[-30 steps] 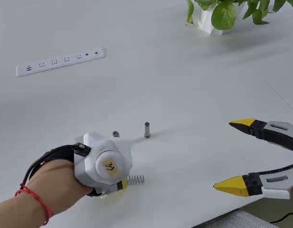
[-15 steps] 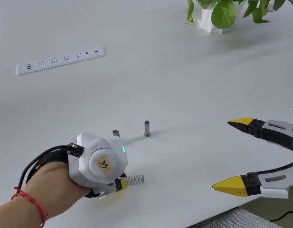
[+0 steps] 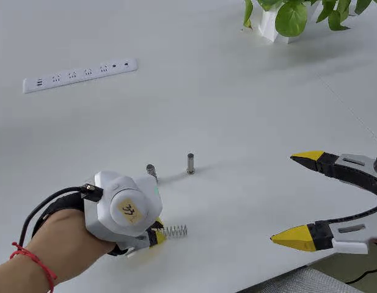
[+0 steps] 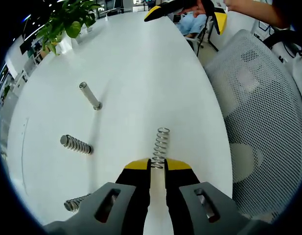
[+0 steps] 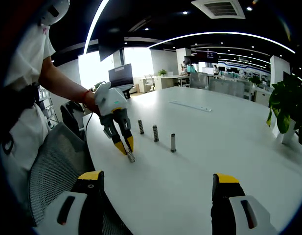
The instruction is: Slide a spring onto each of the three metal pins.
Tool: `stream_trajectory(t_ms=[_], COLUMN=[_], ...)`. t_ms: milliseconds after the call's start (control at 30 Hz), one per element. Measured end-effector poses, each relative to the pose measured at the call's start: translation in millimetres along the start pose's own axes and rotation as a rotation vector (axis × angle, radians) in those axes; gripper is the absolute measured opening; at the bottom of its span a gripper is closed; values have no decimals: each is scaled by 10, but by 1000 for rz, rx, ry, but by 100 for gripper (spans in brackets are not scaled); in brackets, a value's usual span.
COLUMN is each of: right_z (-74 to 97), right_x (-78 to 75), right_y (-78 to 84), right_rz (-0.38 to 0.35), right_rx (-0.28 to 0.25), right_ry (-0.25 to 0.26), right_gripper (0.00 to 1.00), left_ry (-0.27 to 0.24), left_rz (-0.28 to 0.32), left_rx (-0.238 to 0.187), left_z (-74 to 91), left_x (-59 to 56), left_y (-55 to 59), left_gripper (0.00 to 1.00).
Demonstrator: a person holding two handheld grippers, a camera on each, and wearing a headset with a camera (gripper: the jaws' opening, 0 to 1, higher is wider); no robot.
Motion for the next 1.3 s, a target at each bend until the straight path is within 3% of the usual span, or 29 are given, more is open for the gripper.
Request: stream_trajectory(t_ms=[167, 400, 933, 1300], right_z=[-32, -91, -301, -595], right_x=[23, 72, 219, 392], right_y=[-12, -83, -502, -856], right_rz=[1, 10, 59, 116], right_rx=[1, 2, -12, 17], right_ry=[-11, -34, -138, -276], right_gripper=[90, 89, 76, 55], left_ry=[0, -14, -52, -68], left_rz=[19, 68, 191, 239], left_rx=[-19, -78, -288, -436], left_z=[38, 150, 579, 906], left_x=[-7, -5, 11, 38], left_y=[-11, -91, -366, -463], left_gripper=[7, 7, 7, 7])
Point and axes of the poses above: the centre of the closed fingertips' face, and the gripper's own axes: z roughly backward along the fingers, x roughly to its left, y roughly out of its underside, the point moved 5 cm from there along z, roughly backward along the fingers, and after that the axes turned 12 degrees about -y, right-handed, at the moved point
